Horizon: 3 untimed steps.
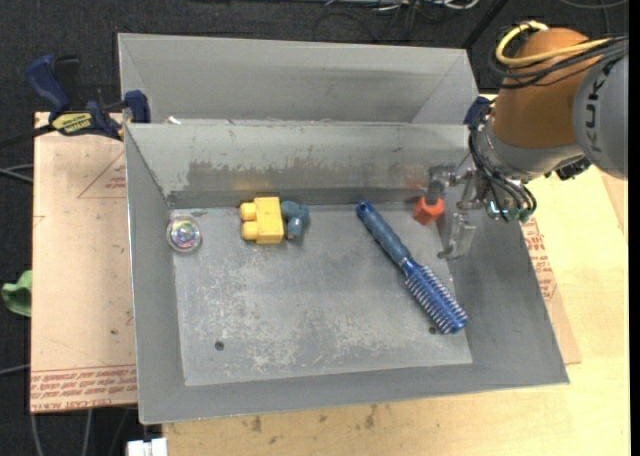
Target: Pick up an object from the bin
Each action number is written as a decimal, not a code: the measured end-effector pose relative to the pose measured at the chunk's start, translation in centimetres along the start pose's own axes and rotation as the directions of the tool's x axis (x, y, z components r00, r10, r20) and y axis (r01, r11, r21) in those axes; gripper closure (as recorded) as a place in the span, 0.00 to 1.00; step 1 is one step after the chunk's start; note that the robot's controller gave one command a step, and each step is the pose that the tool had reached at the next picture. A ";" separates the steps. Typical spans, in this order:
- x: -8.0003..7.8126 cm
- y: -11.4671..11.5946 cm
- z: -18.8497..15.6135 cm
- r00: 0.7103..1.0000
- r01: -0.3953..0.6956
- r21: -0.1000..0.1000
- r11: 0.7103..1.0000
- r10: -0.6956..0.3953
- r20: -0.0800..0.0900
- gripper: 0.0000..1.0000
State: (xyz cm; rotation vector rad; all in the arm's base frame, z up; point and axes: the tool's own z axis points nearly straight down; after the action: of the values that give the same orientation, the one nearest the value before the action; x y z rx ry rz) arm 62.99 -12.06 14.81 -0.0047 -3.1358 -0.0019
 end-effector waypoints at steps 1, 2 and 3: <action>-0.2 0.1 -0.5 1.000 0.003 0.001 1.000 -0.003 0.008 1.00; -0.2 0.1 -0.5 1.000 0.004 0.001 1.000 -0.004 0.008 0.00; 8.9 3.0 6.1 0.966 0.260 0.001 0.966 -0.260 0.005 0.00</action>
Offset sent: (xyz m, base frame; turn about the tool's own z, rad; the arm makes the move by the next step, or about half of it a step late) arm 0.0000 0.0000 0.0000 0.0000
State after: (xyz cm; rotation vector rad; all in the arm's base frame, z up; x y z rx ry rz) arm 54.06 -9.04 8.76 0.4067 -3.1147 -0.0032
